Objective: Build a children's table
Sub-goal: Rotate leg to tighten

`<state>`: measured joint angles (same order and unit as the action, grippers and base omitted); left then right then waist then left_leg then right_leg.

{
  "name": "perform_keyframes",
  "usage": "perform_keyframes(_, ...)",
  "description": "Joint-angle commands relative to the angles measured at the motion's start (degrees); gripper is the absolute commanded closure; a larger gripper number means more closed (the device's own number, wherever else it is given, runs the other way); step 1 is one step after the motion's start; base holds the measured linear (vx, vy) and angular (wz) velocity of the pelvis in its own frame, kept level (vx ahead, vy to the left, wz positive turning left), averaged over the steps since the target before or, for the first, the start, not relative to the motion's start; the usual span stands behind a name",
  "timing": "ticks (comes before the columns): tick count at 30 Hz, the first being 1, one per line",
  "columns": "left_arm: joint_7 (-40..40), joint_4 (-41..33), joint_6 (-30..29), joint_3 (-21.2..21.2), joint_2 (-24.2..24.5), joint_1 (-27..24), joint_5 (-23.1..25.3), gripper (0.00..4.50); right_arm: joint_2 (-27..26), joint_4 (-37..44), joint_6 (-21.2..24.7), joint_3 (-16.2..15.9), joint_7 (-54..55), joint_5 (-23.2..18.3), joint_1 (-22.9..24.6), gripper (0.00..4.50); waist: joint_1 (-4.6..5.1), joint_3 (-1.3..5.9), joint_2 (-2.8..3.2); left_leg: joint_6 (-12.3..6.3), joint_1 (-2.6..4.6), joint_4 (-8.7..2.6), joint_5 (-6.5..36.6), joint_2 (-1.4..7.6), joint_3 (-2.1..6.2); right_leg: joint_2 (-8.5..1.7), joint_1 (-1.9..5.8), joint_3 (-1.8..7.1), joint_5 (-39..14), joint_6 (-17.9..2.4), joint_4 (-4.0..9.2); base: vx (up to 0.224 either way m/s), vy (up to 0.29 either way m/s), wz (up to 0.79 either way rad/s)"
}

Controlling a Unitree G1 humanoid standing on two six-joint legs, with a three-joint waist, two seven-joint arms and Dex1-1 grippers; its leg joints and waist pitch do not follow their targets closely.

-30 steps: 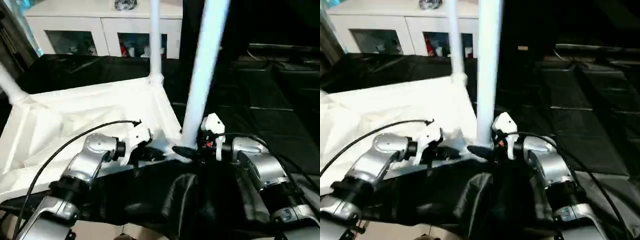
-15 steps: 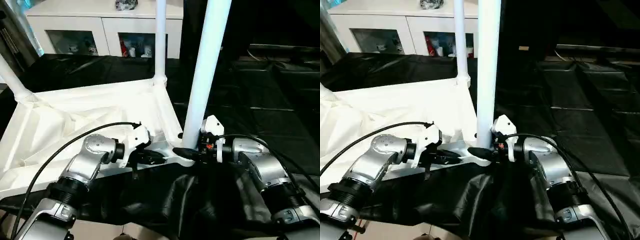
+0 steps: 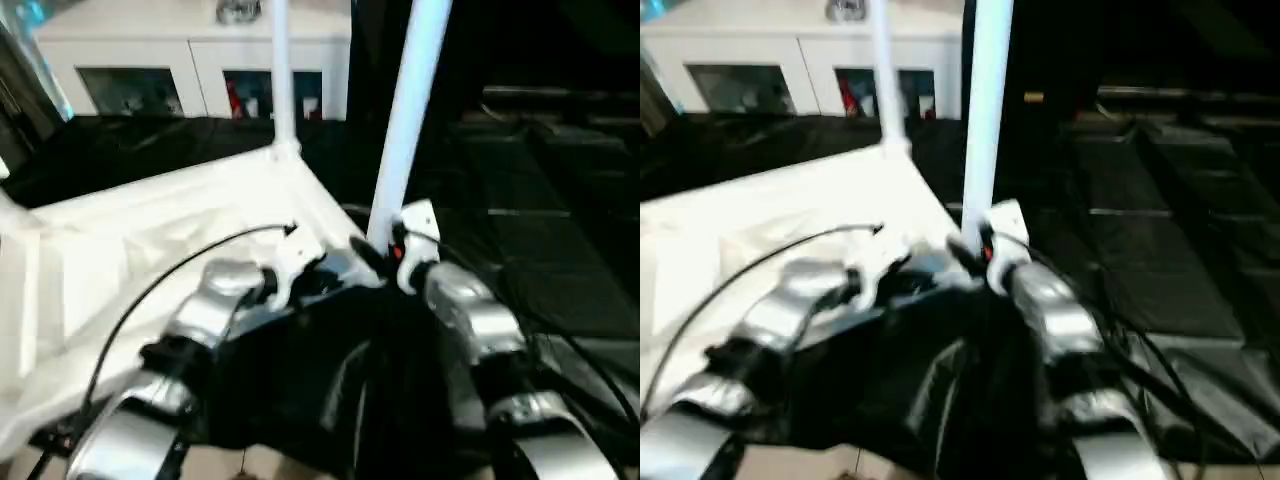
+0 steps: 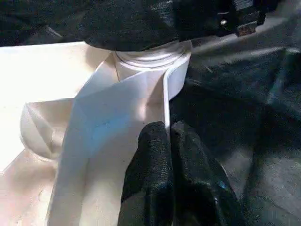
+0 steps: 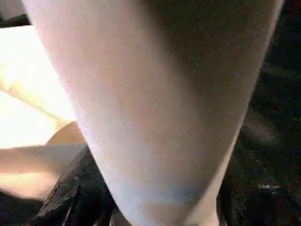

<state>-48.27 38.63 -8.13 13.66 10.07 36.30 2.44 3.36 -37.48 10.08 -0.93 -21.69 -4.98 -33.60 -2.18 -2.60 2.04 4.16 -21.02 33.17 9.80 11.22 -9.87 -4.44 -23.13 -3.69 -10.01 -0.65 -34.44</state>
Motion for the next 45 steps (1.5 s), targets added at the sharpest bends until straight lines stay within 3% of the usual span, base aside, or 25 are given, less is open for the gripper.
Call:
perform_keyframes(1, 2.41, -0.97, 2.69, -1.41, -2.95, 2.18, -1.53, 4.50, -3.10, -2.43, -0.17, -3.71, -3.76, 0.60, 1.30, 2.07, -0.15, 3.56, -0.55, -1.81, 0.18, -3.58, 12.99, 1.20, 0.17, -3.39, 2.97, 2.31, -14.04, -11.20, 4.53, 0.000, 0.000, 0.00)
perform_keyframes(3, 0.70, -1.65, 3.25, -1.00, -2.84, 1.63, -1.95, 4.50, -3.05, -1.30, -0.64, -3.45, -6.98, -0.93, 1.61, 1.52, -0.22, 3.63, -0.56, -2.35, 0.19, -3.54, 12.79, 1.25, 0.16, -3.41, 3.05, 2.34, -13.59, -11.30, 4.49, 0.000, 0.000, 0.00)
perform_keyframes(6, -2.94, -3.02, 4.00, -0.71, -1.90, 0.38, -2.95, 4.50, -1.42, 1.17, 0.44, -4.10, -12.05, -2.16, 2.49, 1.36, -0.34, 3.77, -0.56, -3.63, 0.10, -3.40, 11.31, 1.33, 0.11, -3.30, 3.30, 2.32, -10.11, -12.29, 4.15, 0.000, 0.000, 0.00)
perform_keyframes(9, -5.25, -3.32, 4.78, -0.40, -0.36, -0.43, -3.29, 4.50, 1.67, 3.38, 0.10, -6.02, -16.91, -2.07, 3.50, 0.92, -0.33, 3.69, -0.63, -4.05, 0.09, -3.41, 10.86, 1.34, 0.08, -3.29, 3.32, 2.23, -9.42, -13.10, 4.11, 0.000, 0.000, 0.00)
perform_keyframes(12, -6.10, -3.49, 5.02, -0.21, 0.24, -0.70, -3.37, 4.50, 2.76, 4.07, -0.19, -6.58, -18.58, -1.99, 3.83, 0.92, -0.39, 3.62, -0.57, -4.04, 0.15, -3.45, 11.79, 1.48, 0.10, -3.36, 3.25, 2.24, -10.91, -12.95, 4.21, 0.000, 0.000, 0.00)
perform_keyframes(18, -11.67, -4.49, 4.87, -0.47, 3.89, -2.04, -4.04, 4.50, 11.61, 10.87, 0.88, -8.65, -33.79, -3.57, 6.97, 0.92, -0.89, 3.45, -0.92, -4.45, 0.14, -3.42, 12.48, 1.66, 0.01, -3.26, 3.22, 2.27, -12.82, -12.29, 4.32, 0.000, 0.000, 0.00)
perform_keyframes(26, -12.97, -4.48, 4.89, -1.44, 5.70, -2.43, -4.12, 4.50, 15.77, 11.89, 0.87, -7.81, -36.24, -3.22, 7.15, 0.92, -1.45, 3.67, -0.88, -4.31, 0.21, -3.24, 10.81, 1.57, 0.01, -3.32, 3.17, 2.22, -12.16, -12.47, 4.15, 0.000, 0.000, 0.00)
perform_keyframes(29, -14.66, -5.40, 4.44, -1.20, 6.03, -2.96, -4.60, 4.50, 15.84, 12.30, 1.28, -8.02, -37.27, -3.62, 7.42, 0.92, -1.52, 3.71, -0.96, -4.75, 0.05, -3.19, 10.18, 1.57, -0.01, -3.26, 3.27, 2.14, -10.79, -12.82, 3.96, 0.000, 0.000, 0.00)
perform_keyframes(30, -15.50, -5.89, 4.19, -1.09, 6.18, -3.24, -4.85, 4.50, 15.86, 12.48, 1.37, -8.13, -37.72, -3.77, 7.55, 1.17, -1.50, 3.69, -0.94, -4.78, 0.10, -3.19, 10.37, 1.58, -0.04, -3.28, 3.17, 2.12, -11.08, -12.85, 4.04, 0.000, 0.000, 0.00)
perform_keyframes(39, -17.34, -7.29, 3.52, -0.66, 7.33, -4.25, -5.36, 4.50, 14.91, 12.77, 2.02, -8.93, -37.85, -3.49, 7.99, 1.84, -1.33, 3.55, -0.83, -3.67, 0.19, -3.40, 12.11, 1.60, 0.05, -3.30, 3.08, 2.14, -14.10, -12.10, 4.32, 0.000, 0.000, 0.00)
perform_keyframes(45, -11.84, -5.26, 4.18, -1.88, 5.64, -2.91, -4.25, 4.50, 13.22, 12.90, 2.91, -8.76, -34.56, -3.06, 9.60, 1.94, -1.40, 3.58, -0.85, -3.77, 0.23, -3.40, 11.39, 1.63, 0.06, -3.32, 3.05, 2.16, -13.21, -12.17, 4.24, 0.000, 0.000, 0.00)
